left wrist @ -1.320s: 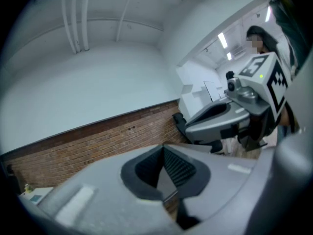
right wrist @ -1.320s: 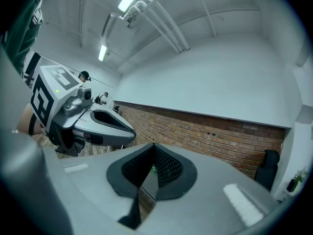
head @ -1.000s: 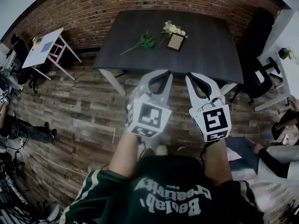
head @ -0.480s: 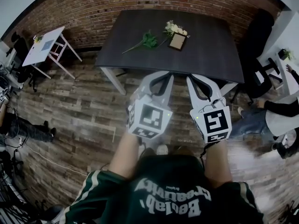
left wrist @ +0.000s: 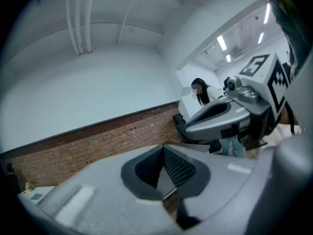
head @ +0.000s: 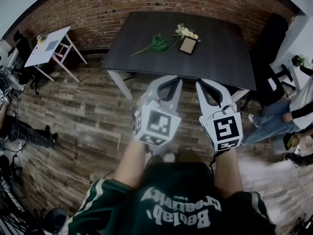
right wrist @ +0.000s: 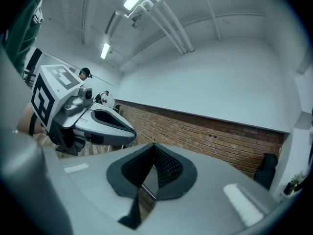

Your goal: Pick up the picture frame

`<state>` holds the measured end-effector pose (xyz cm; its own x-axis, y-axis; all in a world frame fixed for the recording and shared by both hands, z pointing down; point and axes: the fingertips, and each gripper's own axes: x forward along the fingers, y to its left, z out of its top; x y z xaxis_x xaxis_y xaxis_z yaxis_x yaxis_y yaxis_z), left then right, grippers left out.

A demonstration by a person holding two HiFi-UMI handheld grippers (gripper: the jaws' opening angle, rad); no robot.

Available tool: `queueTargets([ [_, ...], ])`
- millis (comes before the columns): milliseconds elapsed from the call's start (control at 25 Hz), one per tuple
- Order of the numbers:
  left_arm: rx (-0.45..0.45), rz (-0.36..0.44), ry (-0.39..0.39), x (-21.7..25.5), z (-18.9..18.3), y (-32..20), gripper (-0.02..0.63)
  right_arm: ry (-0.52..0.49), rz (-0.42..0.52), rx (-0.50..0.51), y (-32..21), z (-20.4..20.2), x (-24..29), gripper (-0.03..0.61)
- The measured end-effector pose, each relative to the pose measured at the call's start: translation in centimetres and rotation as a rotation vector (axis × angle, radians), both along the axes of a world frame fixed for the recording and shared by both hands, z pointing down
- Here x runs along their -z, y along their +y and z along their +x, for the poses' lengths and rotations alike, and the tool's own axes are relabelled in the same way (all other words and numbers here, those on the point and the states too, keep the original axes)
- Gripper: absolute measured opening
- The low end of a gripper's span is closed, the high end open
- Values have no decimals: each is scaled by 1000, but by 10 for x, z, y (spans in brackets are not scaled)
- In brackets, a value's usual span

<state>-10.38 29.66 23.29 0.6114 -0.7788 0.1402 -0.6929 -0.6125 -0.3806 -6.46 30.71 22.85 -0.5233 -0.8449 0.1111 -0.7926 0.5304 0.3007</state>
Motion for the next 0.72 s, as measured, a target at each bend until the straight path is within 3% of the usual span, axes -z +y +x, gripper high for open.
queueTargets([
  [720,17,-23,-15,-17,-4,-29,2,1,-18,19,-33,-5,-15,6],
])
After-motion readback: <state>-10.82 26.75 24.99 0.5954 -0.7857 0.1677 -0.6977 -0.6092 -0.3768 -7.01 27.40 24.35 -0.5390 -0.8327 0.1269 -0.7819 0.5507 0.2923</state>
